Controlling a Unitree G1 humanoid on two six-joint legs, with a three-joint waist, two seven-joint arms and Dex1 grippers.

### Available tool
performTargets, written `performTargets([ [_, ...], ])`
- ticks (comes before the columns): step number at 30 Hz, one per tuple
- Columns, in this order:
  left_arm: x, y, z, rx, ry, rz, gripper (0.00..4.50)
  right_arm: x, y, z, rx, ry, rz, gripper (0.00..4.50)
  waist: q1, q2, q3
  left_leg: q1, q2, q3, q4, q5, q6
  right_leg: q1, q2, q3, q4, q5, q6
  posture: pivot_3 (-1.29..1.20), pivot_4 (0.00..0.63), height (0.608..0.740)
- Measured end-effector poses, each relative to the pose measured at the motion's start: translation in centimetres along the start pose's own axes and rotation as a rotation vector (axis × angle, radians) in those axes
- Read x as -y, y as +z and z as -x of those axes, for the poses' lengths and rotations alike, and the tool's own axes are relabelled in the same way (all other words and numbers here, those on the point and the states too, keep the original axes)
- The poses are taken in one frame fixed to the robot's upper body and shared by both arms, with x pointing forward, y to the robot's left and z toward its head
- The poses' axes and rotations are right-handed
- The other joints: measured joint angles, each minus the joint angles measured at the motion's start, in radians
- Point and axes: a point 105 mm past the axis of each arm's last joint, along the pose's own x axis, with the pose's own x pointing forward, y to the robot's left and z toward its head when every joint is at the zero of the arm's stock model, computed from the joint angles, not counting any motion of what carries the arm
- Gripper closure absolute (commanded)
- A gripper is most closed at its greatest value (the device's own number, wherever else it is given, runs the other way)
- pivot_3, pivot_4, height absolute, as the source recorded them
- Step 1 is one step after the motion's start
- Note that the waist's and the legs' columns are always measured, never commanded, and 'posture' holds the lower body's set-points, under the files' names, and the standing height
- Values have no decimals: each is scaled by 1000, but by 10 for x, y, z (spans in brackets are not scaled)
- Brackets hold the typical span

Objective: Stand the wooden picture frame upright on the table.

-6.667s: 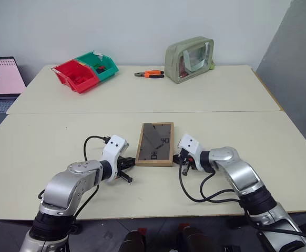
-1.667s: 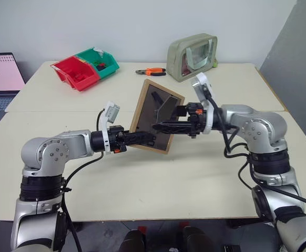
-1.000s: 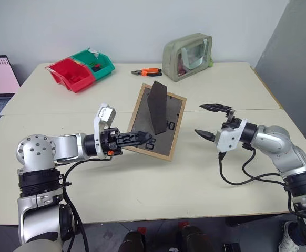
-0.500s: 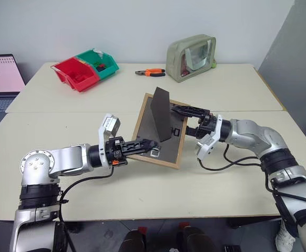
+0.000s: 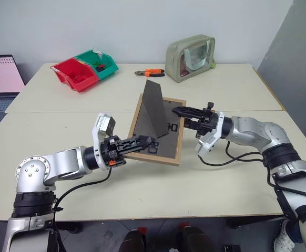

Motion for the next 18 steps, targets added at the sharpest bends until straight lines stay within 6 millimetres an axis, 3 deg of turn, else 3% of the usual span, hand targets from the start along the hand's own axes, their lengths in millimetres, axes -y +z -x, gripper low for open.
performTargets([
  [5, -1, 22, 7, 99, 42, -28, 881, 2, -1, 2, -3, -24, -7, 3204, 0, 0, 0, 0, 0, 0, 0, 0, 0, 0, 0, 0, 1, 0, 0, 0, 150, 740],
  [9, 5, 38, 26, 159, 161, -117, 68, -2, -4, 6, -24, -35, -58, 3207, -5, 0, 0, 0, 2, 0, 0, 0, 1, 0, 0, 1, 1, 0, -1, 0, 150, 740],
  [15, 7, 56, 78, 288, 502, -375, 0, -25, -24, 11, -167, -40, -294, 3208, -13, 0, 0, 2, 3, 0, -1, -2, 3, 0, 0, 1, 2, -1, -2, 0, 150, 740],
  [18, 2, 48, 90, 289, 681, -539, 0, -37, -37, -9, -256, -82, -577, 3208, -15, 0, 0, 2, 5, 0, -1, -2, 3, 1, 0, 1, 2, -1, -2, 0, 150, 740],
])
